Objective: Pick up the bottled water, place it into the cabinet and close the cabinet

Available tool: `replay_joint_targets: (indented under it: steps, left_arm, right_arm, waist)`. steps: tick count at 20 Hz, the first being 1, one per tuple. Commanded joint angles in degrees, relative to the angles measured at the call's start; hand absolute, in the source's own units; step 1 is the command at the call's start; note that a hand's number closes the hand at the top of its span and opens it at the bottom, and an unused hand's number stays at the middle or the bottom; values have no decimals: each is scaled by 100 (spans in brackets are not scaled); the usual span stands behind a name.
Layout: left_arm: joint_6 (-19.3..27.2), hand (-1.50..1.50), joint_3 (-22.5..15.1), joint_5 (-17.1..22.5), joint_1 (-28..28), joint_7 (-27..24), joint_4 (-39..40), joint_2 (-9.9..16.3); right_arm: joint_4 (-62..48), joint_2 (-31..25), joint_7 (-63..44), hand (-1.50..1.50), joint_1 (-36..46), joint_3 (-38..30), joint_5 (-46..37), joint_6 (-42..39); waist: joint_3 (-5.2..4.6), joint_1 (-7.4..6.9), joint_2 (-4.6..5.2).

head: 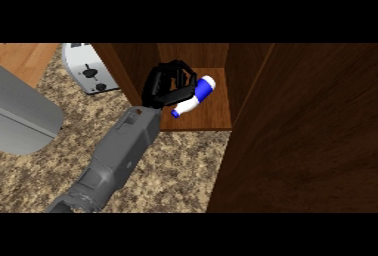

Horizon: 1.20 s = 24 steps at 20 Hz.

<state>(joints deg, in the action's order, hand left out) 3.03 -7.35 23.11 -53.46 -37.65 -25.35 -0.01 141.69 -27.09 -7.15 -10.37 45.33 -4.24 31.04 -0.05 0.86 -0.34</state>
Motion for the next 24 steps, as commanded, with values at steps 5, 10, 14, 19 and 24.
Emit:
replay_joint_targets:
  steps: [5,10,14,19,24]
  left_arm:
    - [-186,150,-255,439,1317,577,-1838,42]
    - [-323,150,-490,599,2272,698,-2700,248]
    - [-572,150,-757,657,3259,970,-3829,655]
    - [-363,150,-1067,730,4276,1347,-5283,757]
    - [-506,150,-918,876,5587,1303,-6586,1460]
  right_arm:
    - [528,-409,-339,-150,-179,-110,-241,-11]
    - [601,-422,-532,-150,156,-88,-261,-30]
    - [560,-666,-376,150,-26,129,-260,-129]
    - [671,-813,-709,150,367,647,132,-736]
    - [629,-426,-981,150,826,817,257,-876]
  waist:
    - [3,-319,-108]
    - [-5,-342,-78]
    - [1,-398,-127]
    - [4,-460,-109]
    - [-1,-415,-54]
